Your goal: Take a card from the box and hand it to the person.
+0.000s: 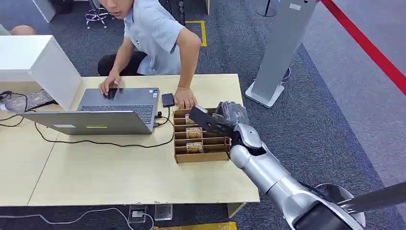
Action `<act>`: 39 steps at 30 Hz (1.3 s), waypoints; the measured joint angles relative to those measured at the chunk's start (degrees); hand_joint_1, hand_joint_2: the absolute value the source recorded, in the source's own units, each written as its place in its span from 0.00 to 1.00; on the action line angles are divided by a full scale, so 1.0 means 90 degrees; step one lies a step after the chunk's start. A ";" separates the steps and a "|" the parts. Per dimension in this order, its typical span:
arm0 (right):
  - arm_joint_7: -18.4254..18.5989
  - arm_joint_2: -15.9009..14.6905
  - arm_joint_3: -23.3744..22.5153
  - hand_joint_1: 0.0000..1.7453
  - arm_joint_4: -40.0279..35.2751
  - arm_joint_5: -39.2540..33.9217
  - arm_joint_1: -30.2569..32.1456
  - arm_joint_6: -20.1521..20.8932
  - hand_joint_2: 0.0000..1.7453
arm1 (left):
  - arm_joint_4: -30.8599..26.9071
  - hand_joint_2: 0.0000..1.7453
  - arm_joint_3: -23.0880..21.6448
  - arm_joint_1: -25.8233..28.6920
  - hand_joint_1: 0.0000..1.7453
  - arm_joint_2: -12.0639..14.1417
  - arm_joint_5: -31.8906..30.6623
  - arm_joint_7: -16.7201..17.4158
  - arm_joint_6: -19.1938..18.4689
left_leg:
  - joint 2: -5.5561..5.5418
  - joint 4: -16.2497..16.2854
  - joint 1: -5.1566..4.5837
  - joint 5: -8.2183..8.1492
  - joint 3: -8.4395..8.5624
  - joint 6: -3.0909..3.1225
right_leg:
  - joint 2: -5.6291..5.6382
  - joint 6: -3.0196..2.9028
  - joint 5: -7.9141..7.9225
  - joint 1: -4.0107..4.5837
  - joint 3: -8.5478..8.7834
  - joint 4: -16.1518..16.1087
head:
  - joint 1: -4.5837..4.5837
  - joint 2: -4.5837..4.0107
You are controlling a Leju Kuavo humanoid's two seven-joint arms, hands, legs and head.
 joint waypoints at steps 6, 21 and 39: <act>-0.0230 -0.0002 -0.0010 0.87 -0.0005 0.0121 0.0057 -0.0434 1.00 | 0.0000 1.00 0.0000 -0.0001 0.00 0.0000 0.0017 -0.0070 -0.0022 | 0.0000 0.0000 0.0000 0.0000 0.0000 0.0000 | 0.0000 0.0000 0.0000 0.0000 -0.0001 0.0000 | 0.0005 0.0002; -0.1394 -0.0085 -0.0889 0.87 -0.1533 0.1306 0.0930 -0.2895 1.00 | 0.0000 1.00 0.0000 0.0052 0.00 -0.0024 0.0053 -0.0136 0.0027 | 0.0009 0.0000 0.0000 0.0000 -0.0003 0.0000 | 0.0009 -0.0002 0.0003 0.0000 -0.0004 0.0000 | 0.0005 0.0000; -0.1248 0.0658 -0.0668 0.87 0.0707 -0.0624 -0.0981 -0.1216 1.00 | 0.0000 1.00 -0.0097 -0.0197 0.00 -0.0032 -0.0066 0.0121 0.0095 | 0.0002 0.0000 0.0001 0.0003 -0.0010 -0.0003 | 0.0003 -0.0003 0.0005 0.0001 -0.0006 0.0005 | 0.0000 0.0000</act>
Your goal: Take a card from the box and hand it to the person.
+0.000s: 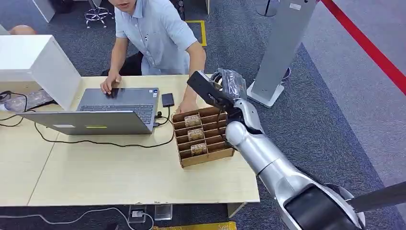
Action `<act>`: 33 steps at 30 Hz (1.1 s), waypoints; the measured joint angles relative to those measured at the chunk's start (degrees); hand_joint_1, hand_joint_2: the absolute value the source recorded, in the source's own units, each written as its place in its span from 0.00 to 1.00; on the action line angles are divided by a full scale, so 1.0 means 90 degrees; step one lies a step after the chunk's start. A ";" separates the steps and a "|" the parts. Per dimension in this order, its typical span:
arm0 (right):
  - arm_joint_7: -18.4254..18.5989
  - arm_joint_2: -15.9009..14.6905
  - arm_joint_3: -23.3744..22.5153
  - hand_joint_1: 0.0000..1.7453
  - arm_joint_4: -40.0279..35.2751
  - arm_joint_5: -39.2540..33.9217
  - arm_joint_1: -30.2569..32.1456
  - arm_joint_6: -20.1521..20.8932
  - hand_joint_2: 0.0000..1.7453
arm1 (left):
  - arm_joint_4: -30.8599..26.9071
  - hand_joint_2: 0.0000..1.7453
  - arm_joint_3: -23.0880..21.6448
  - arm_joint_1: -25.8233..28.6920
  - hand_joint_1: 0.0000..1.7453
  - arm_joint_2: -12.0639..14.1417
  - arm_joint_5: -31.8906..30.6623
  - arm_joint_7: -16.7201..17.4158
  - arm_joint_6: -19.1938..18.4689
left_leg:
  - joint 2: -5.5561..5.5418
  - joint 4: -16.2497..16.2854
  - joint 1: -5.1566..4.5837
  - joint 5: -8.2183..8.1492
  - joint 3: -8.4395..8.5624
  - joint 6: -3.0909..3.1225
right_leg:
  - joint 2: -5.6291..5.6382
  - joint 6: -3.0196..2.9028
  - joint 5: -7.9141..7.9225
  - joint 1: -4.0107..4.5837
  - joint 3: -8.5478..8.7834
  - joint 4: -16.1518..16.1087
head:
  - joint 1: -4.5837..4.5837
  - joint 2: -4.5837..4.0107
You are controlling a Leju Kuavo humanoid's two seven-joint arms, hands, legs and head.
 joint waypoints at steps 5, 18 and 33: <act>0.0029 0.0208 0.0053 0.87 0.0710 -0.0046 -0.0303 0.0082 1.00 | 0.0000 1.00 -0.0058 -0.0023 0.00 -0.0002 0.0002 0.0002 0.0036 | -0.0001 0.0000 0.0000 0.0000 -0.0001 0.0000 | 0.0000 0.0000 0.0000 0.0000 -0.0001 -0.0001 | 0.0007 0.0002; -0.0020 0.0461 0.0185 0.87 0.1527 -0.0051 -0.0517 0.0036 1.00 | 0.0000 1.00 -0.0070 -0.0018 0.00 -0.0002 0.0053 -0.0027 0.0036 | 0.0000 0.0000 0.0000 0.0000 0.0001 0.0000 | 0.0000 0.0000 0.0000 0.0000 -0.0001 -0.0001 | 0.0000 0.0002; -0.0427 0.0527 0.0284 0.00 0.1813 -0.0369 -0.0586 -0.0366 1.00 | 0.0000 1.00 -0.0100 -0.0005 0.00 -0.0002 0.0141 -0.0121 0.0027 | 0.0000 0.0001 0.0000 0.0000 0.0002 0.0000 | 0.0001 0.0000 0.0000 0.0000 -0.0001 -0.0001 | -0.0002 0.0000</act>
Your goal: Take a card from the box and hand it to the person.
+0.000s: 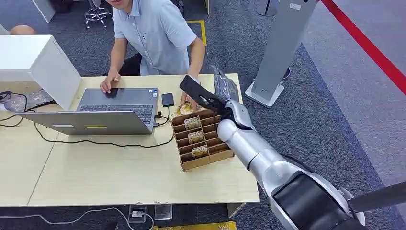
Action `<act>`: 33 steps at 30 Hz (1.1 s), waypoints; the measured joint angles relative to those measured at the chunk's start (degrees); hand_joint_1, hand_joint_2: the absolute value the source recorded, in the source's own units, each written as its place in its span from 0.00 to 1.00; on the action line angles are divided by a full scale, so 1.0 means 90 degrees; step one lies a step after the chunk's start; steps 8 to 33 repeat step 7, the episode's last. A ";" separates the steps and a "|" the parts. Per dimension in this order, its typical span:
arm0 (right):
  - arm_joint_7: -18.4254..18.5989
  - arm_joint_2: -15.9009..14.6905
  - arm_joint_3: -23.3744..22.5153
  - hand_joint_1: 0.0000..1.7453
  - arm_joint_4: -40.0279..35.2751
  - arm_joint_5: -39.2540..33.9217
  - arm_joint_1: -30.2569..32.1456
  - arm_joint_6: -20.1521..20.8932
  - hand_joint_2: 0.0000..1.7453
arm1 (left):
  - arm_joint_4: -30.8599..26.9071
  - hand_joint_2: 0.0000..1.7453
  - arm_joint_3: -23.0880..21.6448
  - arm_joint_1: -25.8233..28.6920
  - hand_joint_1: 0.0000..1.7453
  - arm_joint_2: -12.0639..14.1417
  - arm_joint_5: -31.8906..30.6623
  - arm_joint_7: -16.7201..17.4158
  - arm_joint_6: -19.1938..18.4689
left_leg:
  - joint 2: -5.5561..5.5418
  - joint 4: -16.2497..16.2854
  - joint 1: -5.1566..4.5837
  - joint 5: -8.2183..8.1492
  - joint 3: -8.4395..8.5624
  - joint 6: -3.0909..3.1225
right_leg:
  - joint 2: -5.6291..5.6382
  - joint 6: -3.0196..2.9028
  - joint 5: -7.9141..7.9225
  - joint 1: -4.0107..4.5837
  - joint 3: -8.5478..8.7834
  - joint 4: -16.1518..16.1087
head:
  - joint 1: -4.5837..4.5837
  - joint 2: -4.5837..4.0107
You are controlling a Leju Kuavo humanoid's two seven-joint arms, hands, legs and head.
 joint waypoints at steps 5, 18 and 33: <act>-0.0389 -0.0049 -0.0029 0.00 -0.0153 -0.0530 0.0034 -0.0467 1.00 | 0.0000 1.00 0.0002 0.0040 0.00 0.0000 0.0097 -0.0066 0.0010 | 0.0002 0.0000 0.0000 0.0000 0.0002 0.0000 | 0.0002 0.0000 0.0000 0.0000 0.0000 0.0000 | 0.0005 0.0000; -0.0452 -0.0122 -0.0041 0.00 -0.0387 -0.0749 0.0141 -0.0554 1.00 | 0.0000 1.00 0.0002 0.0072 0.00 0.0000 0.0129 -0.0105 0.0010 | 0.0002 0.0001 0.0000 0.0000 0.0005 0.0000 | 0.0002 0.0000 0.0000 0.0000 0.0000 -0.0001 | 0.0002 0.0000; -0.0452 -0.0122 -0.0041 0.00 -0.0387 -0.0749 0.0141 -0.0554 1.00 | 0.0000 1.00 0.0002 0.0072 0.00 0.0000 0.0129 -0.0105 0.0010 | 0.0002 0.0001 0.0000 0.0000 0.0005 0.0000 | 0.0002 0.0000 0.0000 0.0000 0.0000 -0.0001 | 0.0002 0.0000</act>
